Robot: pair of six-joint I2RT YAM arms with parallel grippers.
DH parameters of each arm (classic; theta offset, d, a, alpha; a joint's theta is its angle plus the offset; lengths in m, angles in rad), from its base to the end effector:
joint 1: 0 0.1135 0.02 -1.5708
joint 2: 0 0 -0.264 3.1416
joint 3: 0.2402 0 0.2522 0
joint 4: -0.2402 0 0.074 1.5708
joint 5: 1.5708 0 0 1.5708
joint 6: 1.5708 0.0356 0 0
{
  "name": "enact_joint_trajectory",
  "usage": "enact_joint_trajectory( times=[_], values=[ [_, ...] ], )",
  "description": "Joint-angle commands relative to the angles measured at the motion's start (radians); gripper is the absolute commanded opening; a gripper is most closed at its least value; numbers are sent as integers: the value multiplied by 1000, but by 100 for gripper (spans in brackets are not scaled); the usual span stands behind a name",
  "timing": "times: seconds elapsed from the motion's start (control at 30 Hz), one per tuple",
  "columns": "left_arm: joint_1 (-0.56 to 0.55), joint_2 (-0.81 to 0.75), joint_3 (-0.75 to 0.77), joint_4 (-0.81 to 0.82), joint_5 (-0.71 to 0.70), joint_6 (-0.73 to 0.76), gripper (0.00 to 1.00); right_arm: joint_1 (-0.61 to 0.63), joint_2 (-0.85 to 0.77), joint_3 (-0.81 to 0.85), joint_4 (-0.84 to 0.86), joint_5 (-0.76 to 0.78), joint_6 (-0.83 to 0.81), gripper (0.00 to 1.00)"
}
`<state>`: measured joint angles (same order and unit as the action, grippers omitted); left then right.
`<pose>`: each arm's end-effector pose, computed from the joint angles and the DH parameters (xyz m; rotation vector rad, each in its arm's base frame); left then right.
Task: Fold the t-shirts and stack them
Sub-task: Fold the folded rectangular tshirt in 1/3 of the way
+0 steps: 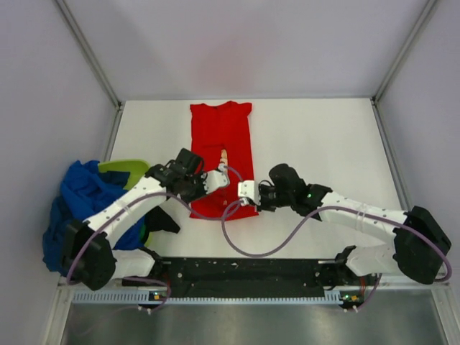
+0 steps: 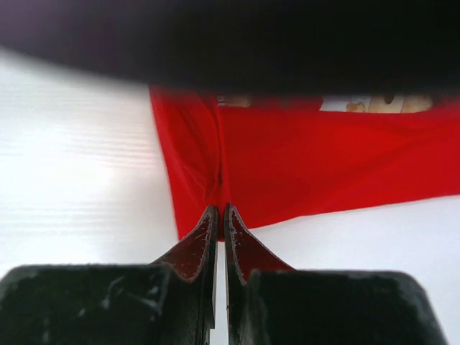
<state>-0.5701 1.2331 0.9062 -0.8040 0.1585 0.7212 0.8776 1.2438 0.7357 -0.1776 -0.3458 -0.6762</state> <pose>0.1908 -0.1290 0.2420 1.6548 2.1172 -0.1674 0.1579 0.2089 0.2287 -1.7084 1.4724 0.4976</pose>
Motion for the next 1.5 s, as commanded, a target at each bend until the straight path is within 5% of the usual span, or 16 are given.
enact_joint_trajectory(
  times=[0.0, 0.23, 0.7, 1.4, 1.47],
  values=[
    [94, 109, 126, 100, -52, -111, 0, -90, 86, 99, 156, -4, 64, 0],
    [205, 383, 356, 65, -106, -192, 0, -178, 267, 200, 311, 31, 67, 0],
    [273, 670, 678, 86, -149, -210, 0, -284, 542, 395, 406, 113, 63, 0],
    [299, 864, 852, 98, -243, -210, 0, -324, 753, 571, 395, 156, 18, 0],
    [299, 881, 869, 106, -257, -209, 6, -324, 773, 588, 398, 168, 23, 2]
  ],
)
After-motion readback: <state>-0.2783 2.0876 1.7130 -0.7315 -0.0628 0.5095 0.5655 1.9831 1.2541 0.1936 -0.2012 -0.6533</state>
